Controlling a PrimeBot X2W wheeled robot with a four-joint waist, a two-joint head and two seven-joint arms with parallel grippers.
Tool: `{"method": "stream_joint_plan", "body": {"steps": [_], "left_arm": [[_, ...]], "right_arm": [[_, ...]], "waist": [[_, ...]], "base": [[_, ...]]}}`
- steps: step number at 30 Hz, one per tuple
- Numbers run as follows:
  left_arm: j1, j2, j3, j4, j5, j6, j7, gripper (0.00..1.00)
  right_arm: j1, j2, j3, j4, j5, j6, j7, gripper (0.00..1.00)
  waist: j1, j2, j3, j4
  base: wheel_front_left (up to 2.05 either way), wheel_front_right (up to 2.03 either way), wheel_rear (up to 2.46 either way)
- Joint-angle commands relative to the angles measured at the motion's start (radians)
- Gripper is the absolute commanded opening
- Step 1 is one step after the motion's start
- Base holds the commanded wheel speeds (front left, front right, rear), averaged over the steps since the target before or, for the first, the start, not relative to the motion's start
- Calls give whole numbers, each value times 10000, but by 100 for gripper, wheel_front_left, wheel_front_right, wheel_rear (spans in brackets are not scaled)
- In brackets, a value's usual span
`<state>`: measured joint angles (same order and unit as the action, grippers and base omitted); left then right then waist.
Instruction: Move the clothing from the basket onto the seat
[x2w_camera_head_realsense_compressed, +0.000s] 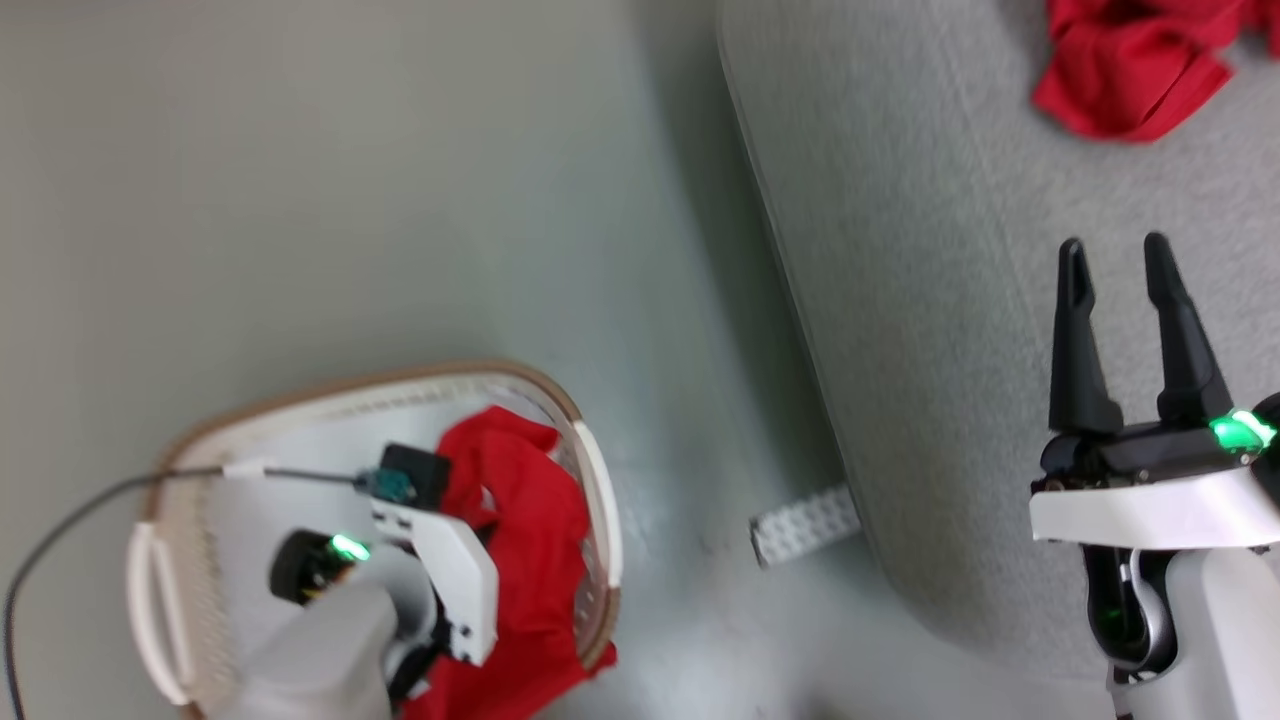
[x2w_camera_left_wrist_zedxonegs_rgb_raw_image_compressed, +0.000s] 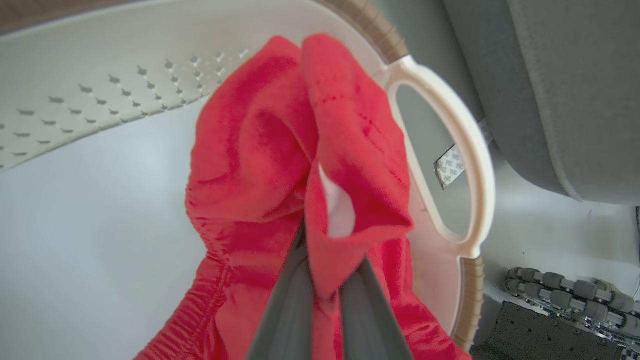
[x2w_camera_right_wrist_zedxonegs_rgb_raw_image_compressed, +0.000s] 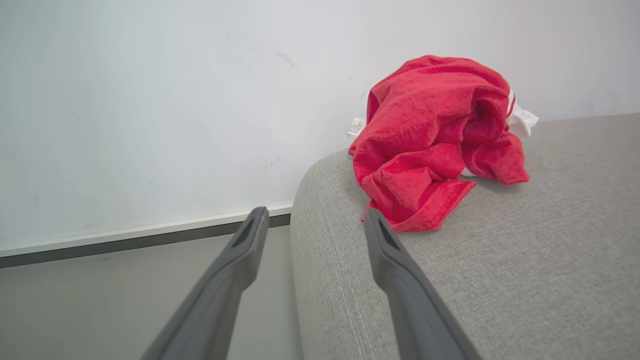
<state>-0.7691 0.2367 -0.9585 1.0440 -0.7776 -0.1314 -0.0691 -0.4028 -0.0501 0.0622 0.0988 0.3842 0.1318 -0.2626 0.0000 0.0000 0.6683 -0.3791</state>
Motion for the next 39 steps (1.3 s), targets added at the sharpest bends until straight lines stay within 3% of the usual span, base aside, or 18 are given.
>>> {"method": "stream_joint_plan", "body": {"steps": [1, 9, 18, 28, 39], "left_arm": [[309, -88, -85, -97, -265, 20, -264, 0], [1169, -244, -698, -825, -915, 20, -1620, 0], [1563, -59, -647, -2031, -989, 20, -1954, 0], [1540, 254, 729, -4640, 103, 308, -1956, 0], [438, 678, 1395, -7183, 572, 938, -1588, 0]], "right_arm": [[215, -8, -18, 98, -160, -22, -31, 100], [738, -250, 160, 519, -541, -22, -17, 100], [1539, -484, 187, 894, -445, -22, -15, 100], [2230, -435, 347, 969, -356, -22, 128, 100], [2630, -295, 922, 970, -247, -22, 171, 100]], "waist": [[0, 0, -1360, 677], [0, 0, -3552, 1589], [0, 0, -5341, 2455], [0, 0, -6446, 3070], [0, 0, -6878, 3334]], "base": [[0, 0, 0], [0, 0, 0], [0, 0, 0], [0, 0, 0], [0, 0, 0]]}}
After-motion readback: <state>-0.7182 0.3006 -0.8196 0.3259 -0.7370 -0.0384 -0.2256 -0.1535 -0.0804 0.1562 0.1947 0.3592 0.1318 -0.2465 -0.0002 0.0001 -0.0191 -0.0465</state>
